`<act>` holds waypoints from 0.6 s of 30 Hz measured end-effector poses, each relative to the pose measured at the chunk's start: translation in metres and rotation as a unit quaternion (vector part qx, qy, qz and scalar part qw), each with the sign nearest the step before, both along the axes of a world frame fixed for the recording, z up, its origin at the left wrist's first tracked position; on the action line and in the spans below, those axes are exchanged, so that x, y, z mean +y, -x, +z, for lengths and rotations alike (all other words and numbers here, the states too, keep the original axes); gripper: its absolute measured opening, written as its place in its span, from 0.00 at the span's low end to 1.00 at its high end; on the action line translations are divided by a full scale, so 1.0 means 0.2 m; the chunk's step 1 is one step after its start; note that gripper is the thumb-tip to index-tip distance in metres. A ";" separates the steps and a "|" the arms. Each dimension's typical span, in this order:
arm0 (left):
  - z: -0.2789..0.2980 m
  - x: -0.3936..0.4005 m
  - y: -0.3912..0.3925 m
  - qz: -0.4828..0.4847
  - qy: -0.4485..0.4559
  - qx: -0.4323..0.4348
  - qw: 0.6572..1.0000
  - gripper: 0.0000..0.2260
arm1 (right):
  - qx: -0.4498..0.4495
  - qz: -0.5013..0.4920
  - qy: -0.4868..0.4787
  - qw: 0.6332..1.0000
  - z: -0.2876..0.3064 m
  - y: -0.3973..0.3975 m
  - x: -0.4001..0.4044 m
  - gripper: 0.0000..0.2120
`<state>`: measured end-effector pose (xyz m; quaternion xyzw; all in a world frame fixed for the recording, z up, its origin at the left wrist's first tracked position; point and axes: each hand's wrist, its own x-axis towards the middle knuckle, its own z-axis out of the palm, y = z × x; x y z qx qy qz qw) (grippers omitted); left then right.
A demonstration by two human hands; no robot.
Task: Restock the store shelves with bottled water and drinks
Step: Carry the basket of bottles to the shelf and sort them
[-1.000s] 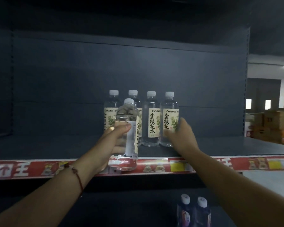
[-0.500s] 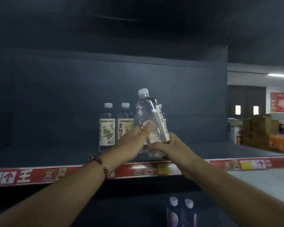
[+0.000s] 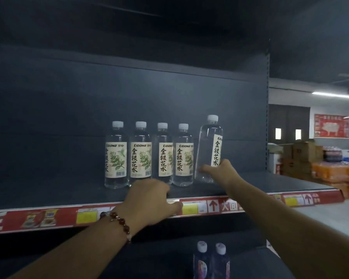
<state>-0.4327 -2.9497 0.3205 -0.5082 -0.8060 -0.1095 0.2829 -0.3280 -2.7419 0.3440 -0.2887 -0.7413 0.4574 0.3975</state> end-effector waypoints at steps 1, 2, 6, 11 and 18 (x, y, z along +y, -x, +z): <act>-0.01 0.00 0.01 0.000 -0.005 0.007 1.000 0.25 | -0.013 -0.002 -0.007 1.000 0.01 0.01 0.02 0.31; -0.01 0.00 0.01 -0.004 -0.012 0.012 1.000 0.25 | -0.030 -0.008 -0.019 0.999 0.01 0.02 0.03 0.31; -0.03 0.00 0.02 -0.006 -0.026 0.016 1.000 0.26 | -0.109 -0.030 -0.079 0.990 -0.02 0.06 0.09 0.30; -0.04 0.01 0.01 -0.009 -0.036 0.024 0.999 0.26 | -0.161 -0.092 -0.104 0.977 -0.03 0.10 0.13 0.35; -0.05 0.00 -0.01 0.012 -0.027 0.033 0.999 0.24 | -0.229 -0.121 -0.143 0.955 -0.03 0.09 0.03 0.45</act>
